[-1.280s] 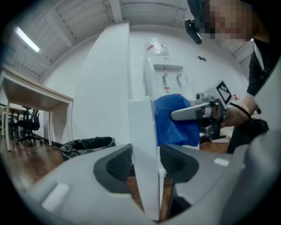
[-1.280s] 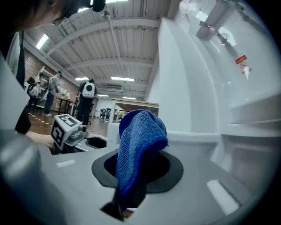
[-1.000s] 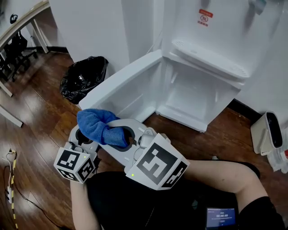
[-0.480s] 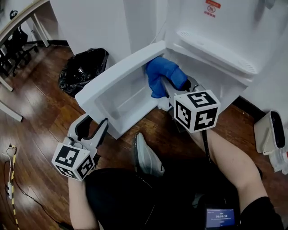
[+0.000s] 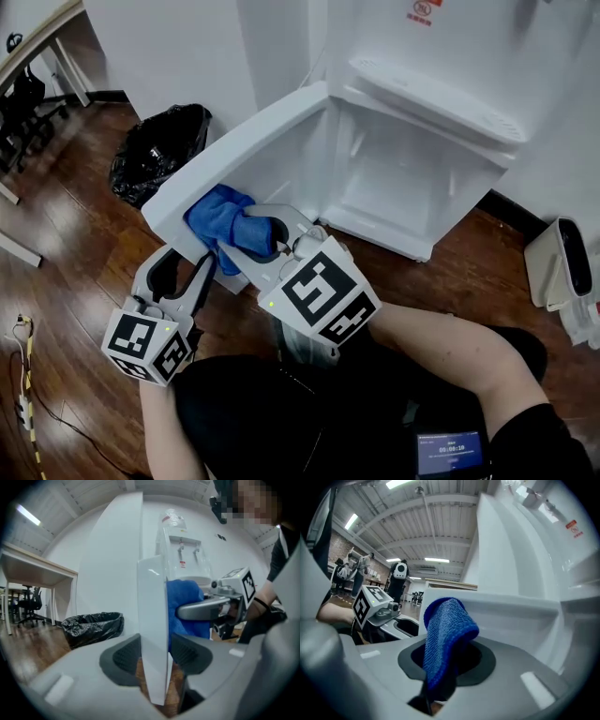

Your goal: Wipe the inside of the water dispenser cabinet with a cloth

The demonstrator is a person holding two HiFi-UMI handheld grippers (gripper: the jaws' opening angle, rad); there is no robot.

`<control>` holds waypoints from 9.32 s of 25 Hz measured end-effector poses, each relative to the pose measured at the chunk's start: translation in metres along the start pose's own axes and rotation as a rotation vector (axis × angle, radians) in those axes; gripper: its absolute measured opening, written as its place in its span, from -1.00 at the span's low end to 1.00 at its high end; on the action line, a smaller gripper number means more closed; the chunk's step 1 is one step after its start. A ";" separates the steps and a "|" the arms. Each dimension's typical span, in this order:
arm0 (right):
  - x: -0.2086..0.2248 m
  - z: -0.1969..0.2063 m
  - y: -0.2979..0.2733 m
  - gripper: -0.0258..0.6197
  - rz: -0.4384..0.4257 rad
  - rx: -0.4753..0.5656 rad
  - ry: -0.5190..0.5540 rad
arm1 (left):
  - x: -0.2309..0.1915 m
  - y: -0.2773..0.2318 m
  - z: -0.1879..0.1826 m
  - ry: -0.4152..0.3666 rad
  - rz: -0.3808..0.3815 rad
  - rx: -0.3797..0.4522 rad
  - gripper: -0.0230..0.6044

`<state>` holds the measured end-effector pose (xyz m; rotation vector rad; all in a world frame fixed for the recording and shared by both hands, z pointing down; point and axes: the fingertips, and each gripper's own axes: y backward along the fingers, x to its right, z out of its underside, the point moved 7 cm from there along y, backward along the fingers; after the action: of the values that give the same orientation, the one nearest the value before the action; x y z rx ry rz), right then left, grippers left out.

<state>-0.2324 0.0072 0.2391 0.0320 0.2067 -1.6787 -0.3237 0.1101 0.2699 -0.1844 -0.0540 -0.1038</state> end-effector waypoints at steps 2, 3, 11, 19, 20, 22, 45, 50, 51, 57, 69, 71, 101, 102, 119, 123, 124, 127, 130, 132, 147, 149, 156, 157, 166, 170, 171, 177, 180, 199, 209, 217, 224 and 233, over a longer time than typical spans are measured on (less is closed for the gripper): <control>0.027 0.016 0.006 -0.65 0.063 -0.023 -0.064 | 0.001 0.000 -0.001 0.002 -0.001 -0.005 -0.28; 0.046 0.024 0.011 -0.65 0.121 -0.035 -0.085 | 0.000 0.000 -0.001 0.002 0.000 -0.004 -0.28; 0.129 0.052 0.048 -0.64 0.556 -0.057 -0.092 | 0.001 -0.001 -0.009 0.027 -0.024 -0.016 -0.32; 0.037 0.051 -0.009 -0.64 0.278 -0.086 -0.049 | -0.011 -0.005 -0.004 0.037 -0.075 -0.015 -0.33; 0.026 0.052 -0.015 -0.64 0.233 -0.096 -0.025 | -0.014 -0.007 -0.004 0.035 -0.086 -0.016 -0.32; 0.006 0.054 -0.024 -0.64 0.139 -0.124 0.035 | -0.017 -0.010 -0.004 0.040 -0.123 -0.034 -0.32; 0.011 0.070 -0.062 -0.64 0.176 -0.242 -0.007 | -0.039 -0.021 0.007 0.155 -0.313 -0.115 -0.61; 0.056 0.085 -0.037 -0.64 0.326 -0.245 -0.107 | -0.039 -0.023 0.008 0.141 -0.312 -0.110 -0.59; 0.071 0.090 -0.025 -0.64 0.388 -0.253 -0.118 | -0.040 -0.023 0.010 0.146 -0.314 -0.114 -0.58; 0.117 0.116 0.009 -0.64 0.601 -0.310 -0.137 | -0.041 -0.029 0.018 0.204 -0.259 -0.120 -0.36; 0.013 0.090 -0.071 -0.64 0.240 -0.296 0.040 | -0.040 -0.028 0.021 0.140 -0.291 -0.125 -0.60; 0.026 0.096 -0.063 -0.64 0.275 -0.308 0.018 | -0.040 -0.025 0.021 0.142 -0.285 -0.123 -0.61; 0.112 0.182 -0.011 -0.64 0.503 -0.601 -0.004 | -0.041 -0.023 0.019 0.157 -0.259 -0.110 -0.63; 0.106 0.183 -0.015 -0.64 0.477 -0.609 -0.011 | -0.041 -0.023 0.019 0.156 -0.260 -0.111 -0.63; 0.011 0.103 -0.045 -0.64 0.061 -0.424 0.149 | -0.049 0.013 -0.003 0.274 -0.260 0.176 -0.61; -0.006 -0.021 -0.009 -0.64 0.183 -0.079 0.398 | -0.059 0.059 -0.036 0.340 -0.362 0.469 -0.61; -0.012 -0.051 -0.001 -0.64 0.233 -0.005 0.464 | -0.060 0.064 -0.038 0.336 -0.383 0.489 -0.61; -0.030 -0.102 0.002 -0.64 0.358 0.106 0.650 | -0.062 0.067 -0.037 0.341 -0.404 0.491 -0.62; -0.048 -0.083 -0.033 -0.64 0.306 0.002 0.813 | -0.065 0.071 -0.035 0.362 -0.422 0.499 -0.65; -0.055 -0.042 -0.060 -0.64 0.222 -0.135 0.861 | -0.065 0.072 -0.035 0.370 -0.425 0.499 -0.70; -0.039 0.182 -0.134 -0.64 -0.130 -0.882 0.577 | -0.063 0.055 -0.032 0.416 -0.319 0.493 -0.74; -0.025 0.187 -0.135 -0.64 -0.099 -0.930 0.550 | -0.063 0.055 -0.032 0.420 -0.314 0.494 -0.75; 0.039 0.206 -0.101 -0.64 0.033 -1.037 0.555 | -0.064 0.053 -0.028 0.412 -0.319 0.467 -0.76; 0.046 0.207 -0.093 -0.64 0.048 -1.045 0.559 | -0.064 0.052 -0.027 0.412 -0.320 0.460 -0.76; 0.107 0.189 -0.012 -0.65 0.238 -1.025 0.517 | -0.064 0.044 -0.019 0.358 -0.324 0.387 -0.76; 0.111 0.173 0.016 -0.66 0.269 -0.973 0.408 | -0.063 0.047 -0.012 0.333 -0.334 0.371 -0.82; 0.114 0.165 0.022 -0.67 0.297 -0.929 0.344 | -0.062 0.047 -0.011 0.328 -0.337 0.361 -0.83; 0.148 0.070 0.058 -0.67 0.597 -0.476 -0.006 | -0.058 0.043 -0.012 0.302 -0.332 0.323 -0.83; 0.148 0.022 0.068 -0.67 0.706 -0.306 0.076 | -0.056 0.041 -0.013 0.292 -0.316 0.308 -0.83; 0.106 0.006 0.139 -0.67 0.168 0.015 -0.189 | 0.064 0.009 -0.108 -0.028 0.124 0.315 -0.83; 0.095 0.021 0.222 -0.67 -0.086 -0.017 -0.349 | 0.189 -0.086 -0.116 -0.075 0.711 0.036 0.82; 0.069 0.058 0.211 -0.66 -0.210 -0.140 -0.288 | 0.197 -0.109 -0.051 -0.044 0.778 -0.074 0.35; 0.051 0.049 0.212 -0.66 -0.377 -0.009 -0.338 | 0.195 -0.085 -0.058 0.044 1.017 0.004 -0.03; 0.022 0.040 0.211 -0.66 -0.407 -0.034 -0.189 | 0.206 -0.066 -0.060 -0.074 1.059 0.030 0.39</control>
<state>-0.0230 -0.0428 0.2505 -0.2065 0.1020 -2.0689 -0.1234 0.0143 0.2362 -0.1675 -0.0260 0.9597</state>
